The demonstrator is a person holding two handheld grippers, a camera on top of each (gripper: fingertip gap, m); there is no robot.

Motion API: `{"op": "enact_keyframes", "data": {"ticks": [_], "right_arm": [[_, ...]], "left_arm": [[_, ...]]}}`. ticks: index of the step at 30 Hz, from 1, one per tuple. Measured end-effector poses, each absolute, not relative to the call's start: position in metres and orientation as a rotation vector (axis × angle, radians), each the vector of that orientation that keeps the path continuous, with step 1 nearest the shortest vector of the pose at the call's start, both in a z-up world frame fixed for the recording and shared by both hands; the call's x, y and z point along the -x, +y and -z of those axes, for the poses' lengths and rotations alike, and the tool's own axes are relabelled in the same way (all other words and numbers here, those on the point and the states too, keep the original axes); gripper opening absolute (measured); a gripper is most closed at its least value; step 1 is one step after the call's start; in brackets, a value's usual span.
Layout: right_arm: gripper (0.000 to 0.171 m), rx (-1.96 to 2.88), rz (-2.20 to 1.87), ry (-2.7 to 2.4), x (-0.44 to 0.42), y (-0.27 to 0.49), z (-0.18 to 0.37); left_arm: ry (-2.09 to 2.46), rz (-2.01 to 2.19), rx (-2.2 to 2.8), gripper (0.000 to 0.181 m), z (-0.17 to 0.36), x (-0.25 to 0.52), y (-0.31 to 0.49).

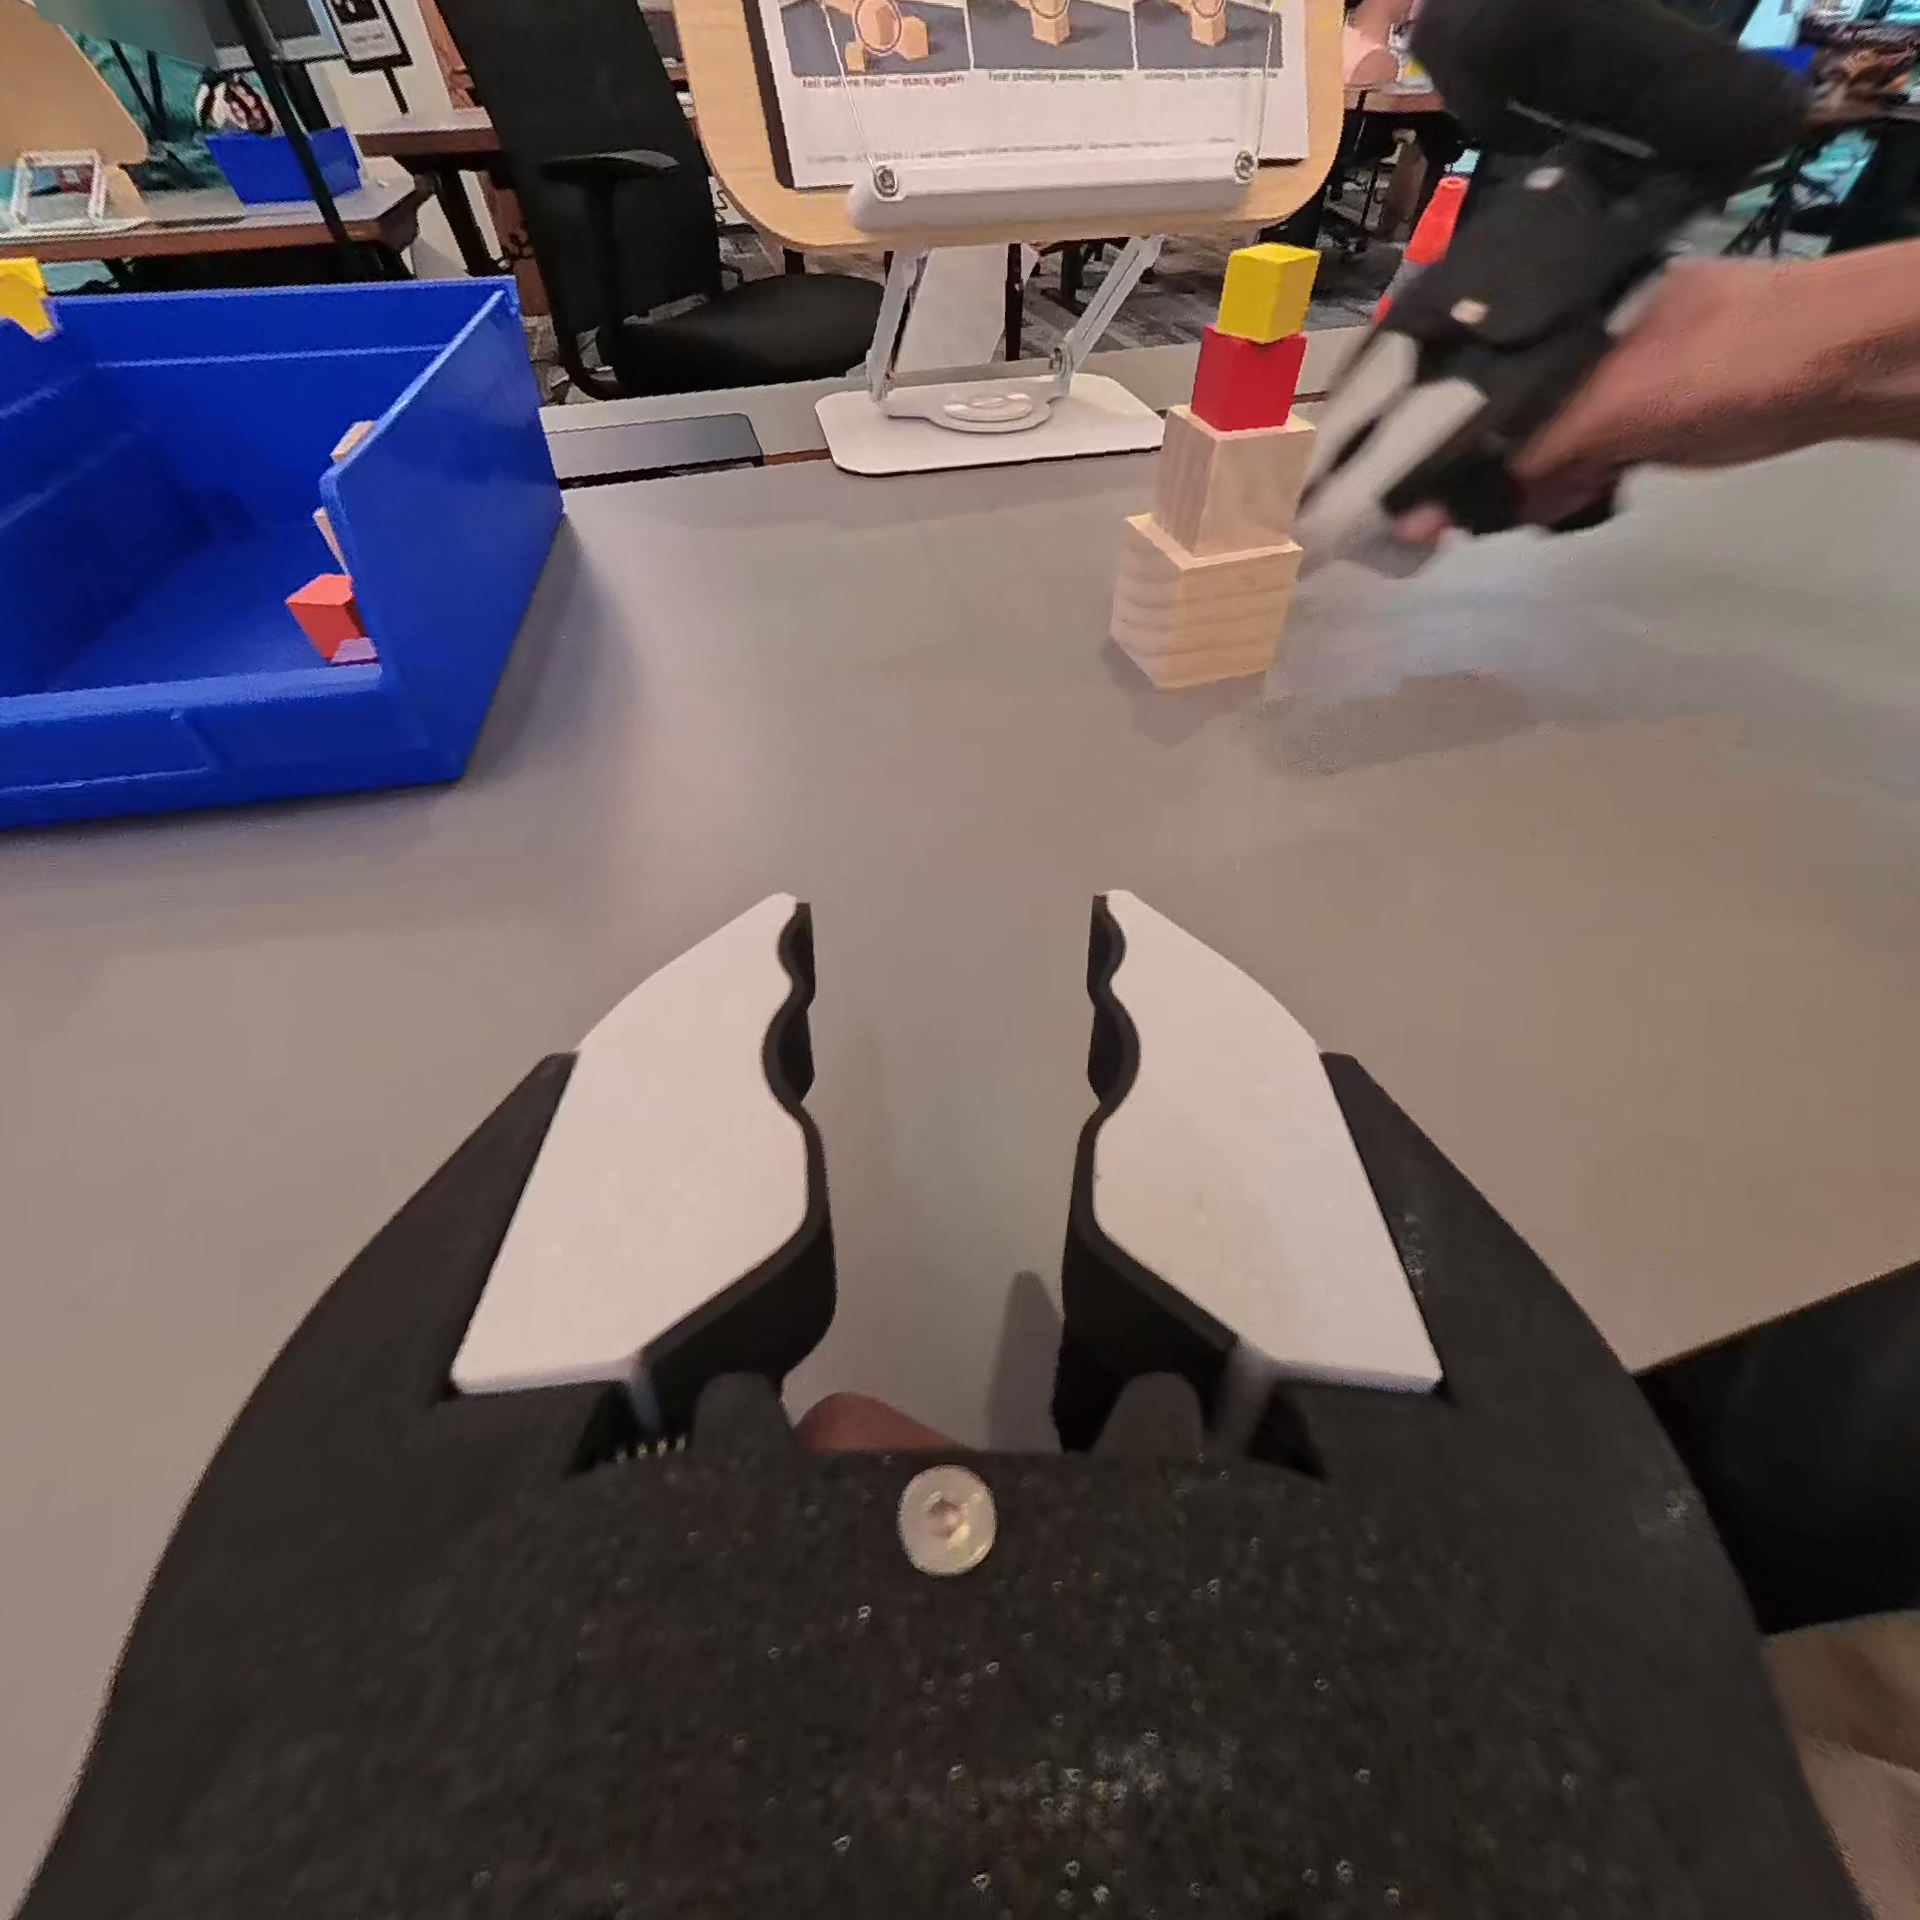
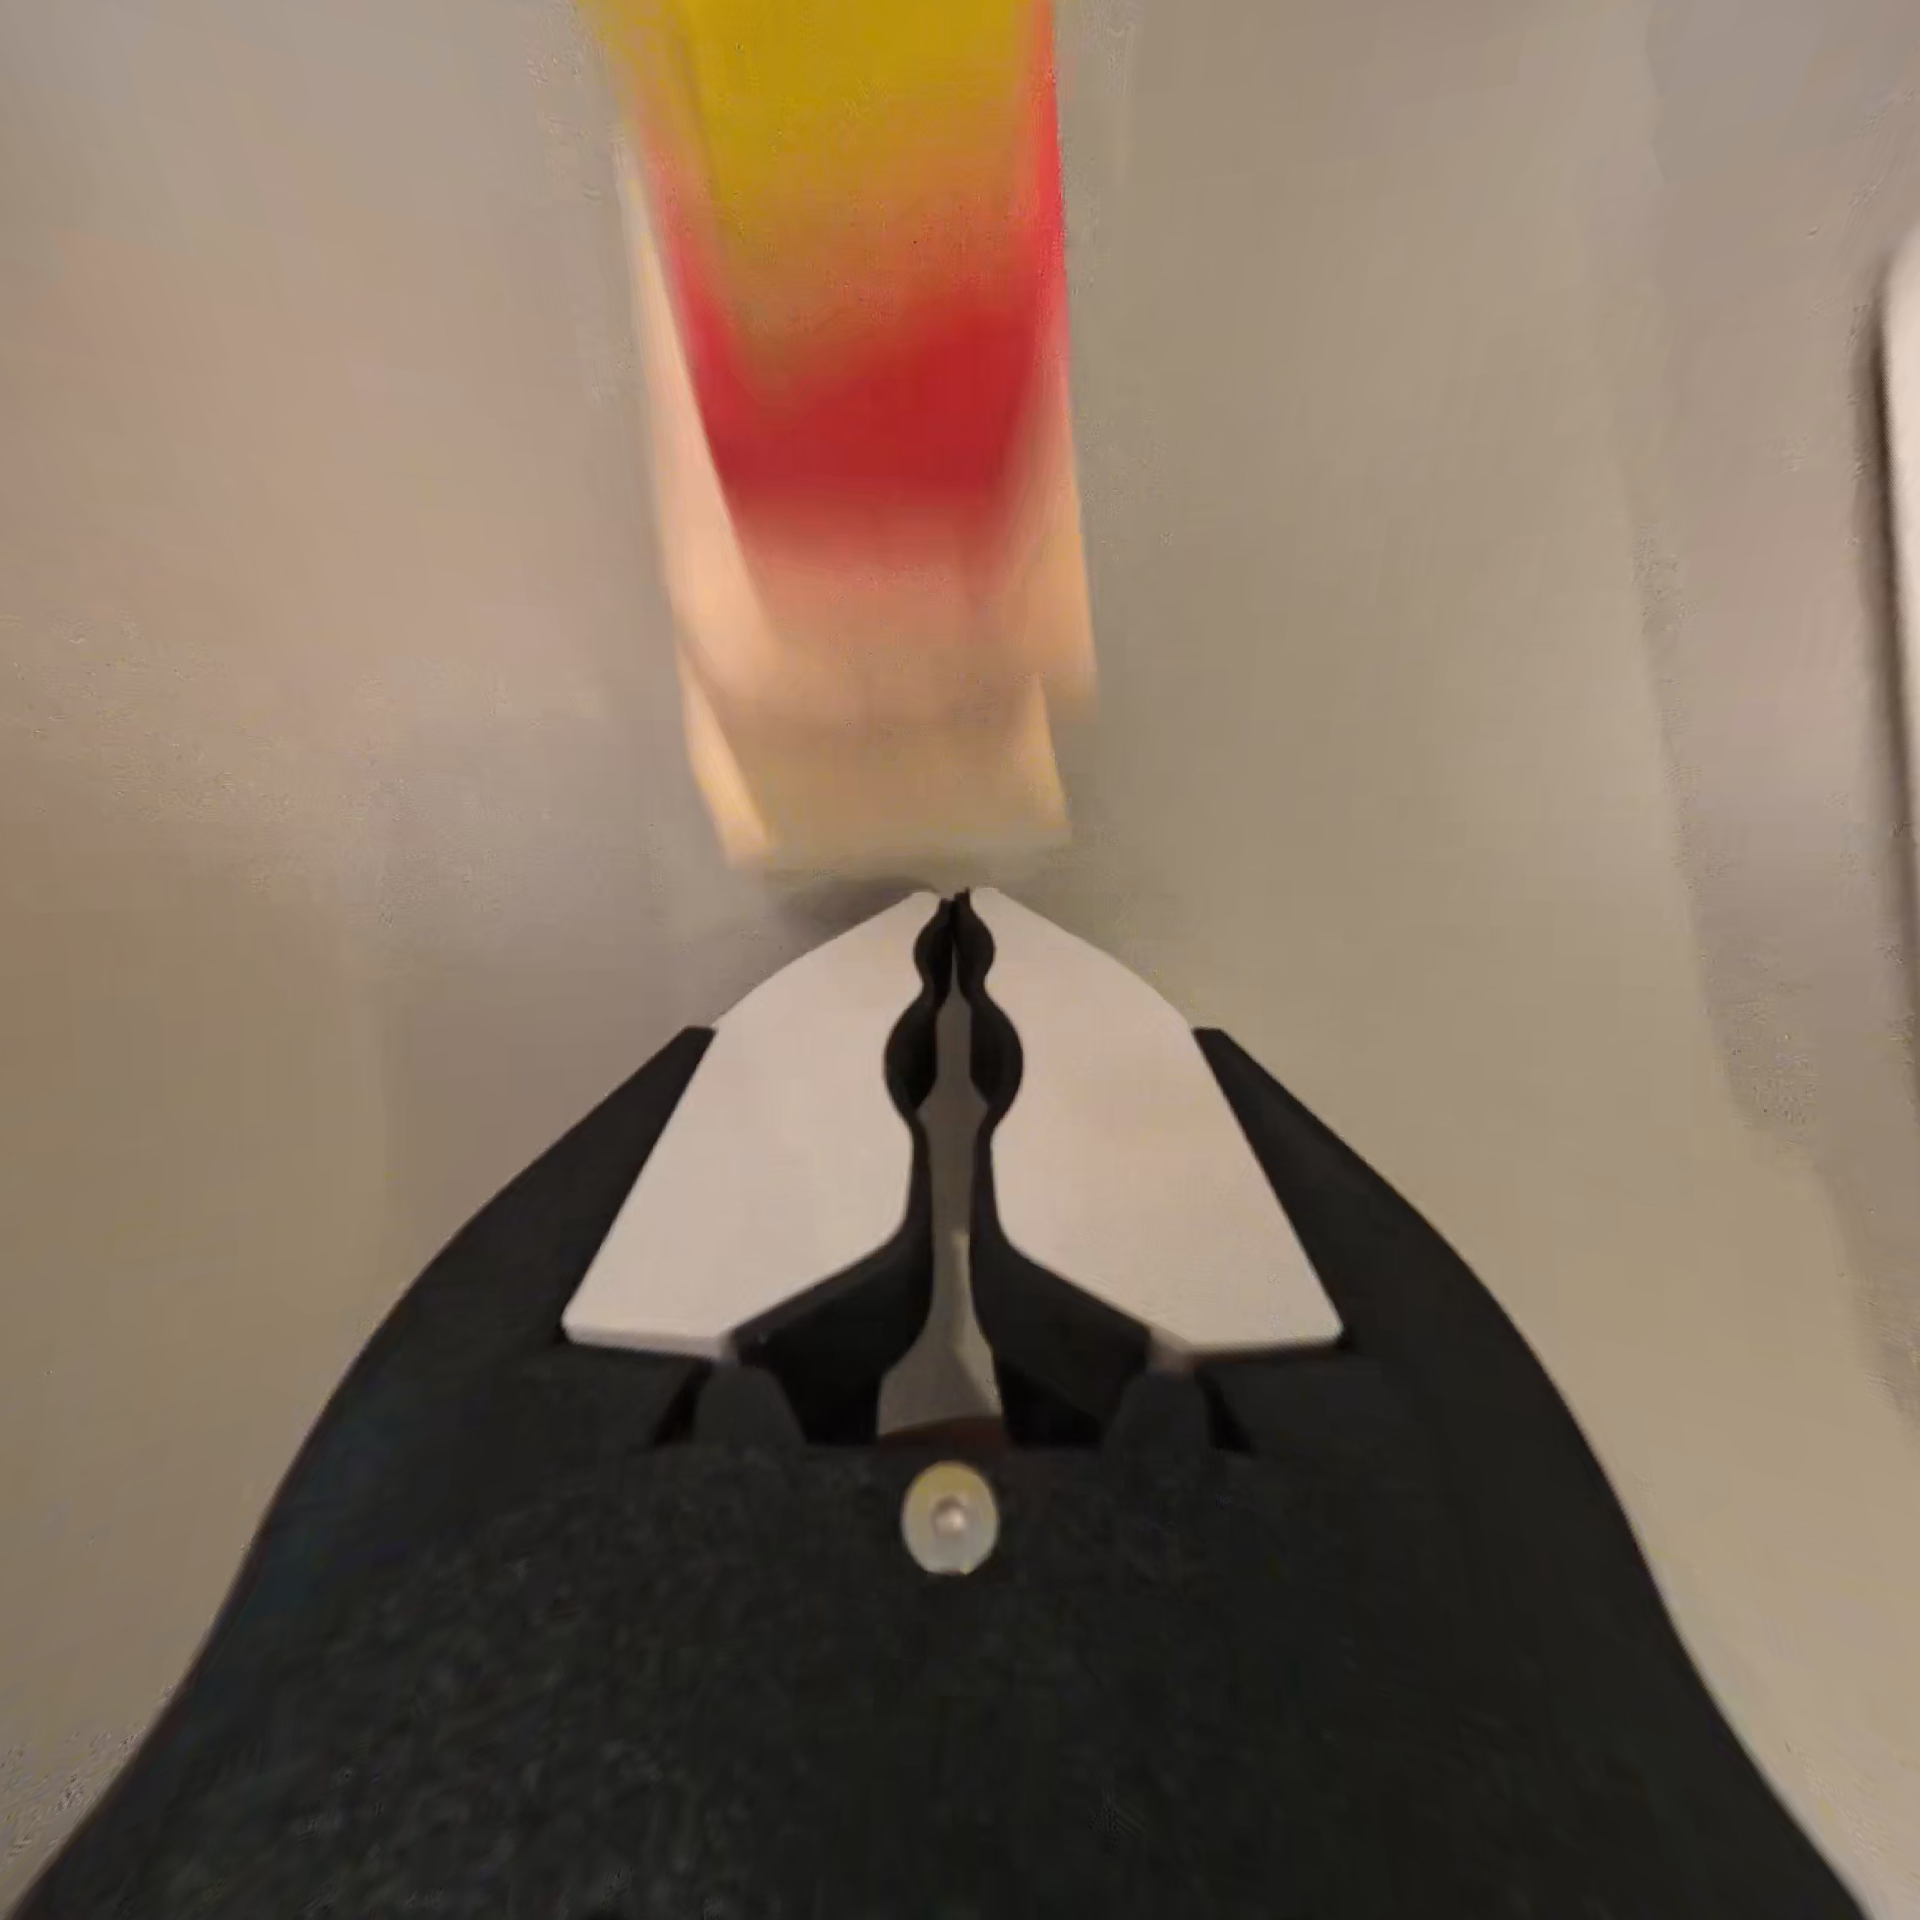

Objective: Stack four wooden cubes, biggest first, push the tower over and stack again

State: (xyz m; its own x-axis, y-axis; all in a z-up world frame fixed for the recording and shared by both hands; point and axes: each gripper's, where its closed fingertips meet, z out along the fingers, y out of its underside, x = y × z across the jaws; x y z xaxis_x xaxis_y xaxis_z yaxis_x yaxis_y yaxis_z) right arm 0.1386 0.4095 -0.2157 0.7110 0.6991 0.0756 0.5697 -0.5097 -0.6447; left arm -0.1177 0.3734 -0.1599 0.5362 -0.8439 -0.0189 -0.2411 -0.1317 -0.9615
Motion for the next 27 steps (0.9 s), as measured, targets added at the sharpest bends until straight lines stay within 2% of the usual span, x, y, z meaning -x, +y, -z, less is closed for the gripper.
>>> {"op": "enact_keyframes", "data": {"ticks": [2, 4, 11, 17, 21, 24, 27], "right_arm": [[0.0, 2.104, -0.365, -0.875, -0.093, 0.442, 0.193], [0.0, 2.237, -0.216, -0.889, -0.107, 0.44, 0.211], [0.0, 2.298, -0.028, -0.754, -0.142, 0.349, 0.186], [0.001, 2.181, -0.035, -0.593, -0.11, 0.282, 0.164], [0.02, 2.098, -0.18, -0.418, -0.077, 0.259, 0.165], [0.044, 2.079, -0.152, -0.217, -0.082, 0.254, 0.168], [0.051, 2.052, -0.163, -0.01, -0.094, 0.247, 0.173]], "left_arm": [[0.94, 0.678, 1.664, 0.05, 0.161, 0.116, 0.372], [0.948, 0.653, 1.666, 0.05, 0.163, 0.118, 0.371], [0.939, 0.581, 1.733, 0.051, 0.187, 0.136, 0.379], [0.934, 0.539, 1.726, 0.052, 0.188, 0.137, 0.381], [0.894, 0.532, 1.7, 0.052, 0.182, 0.137, 0.38], [0.889, 0.535, 1.693, 0.051, 0.176, 0.129, 0.376], [0.907, 0.513, 1.675, 0.052, 0.169, 0.116, 0.373]]}}
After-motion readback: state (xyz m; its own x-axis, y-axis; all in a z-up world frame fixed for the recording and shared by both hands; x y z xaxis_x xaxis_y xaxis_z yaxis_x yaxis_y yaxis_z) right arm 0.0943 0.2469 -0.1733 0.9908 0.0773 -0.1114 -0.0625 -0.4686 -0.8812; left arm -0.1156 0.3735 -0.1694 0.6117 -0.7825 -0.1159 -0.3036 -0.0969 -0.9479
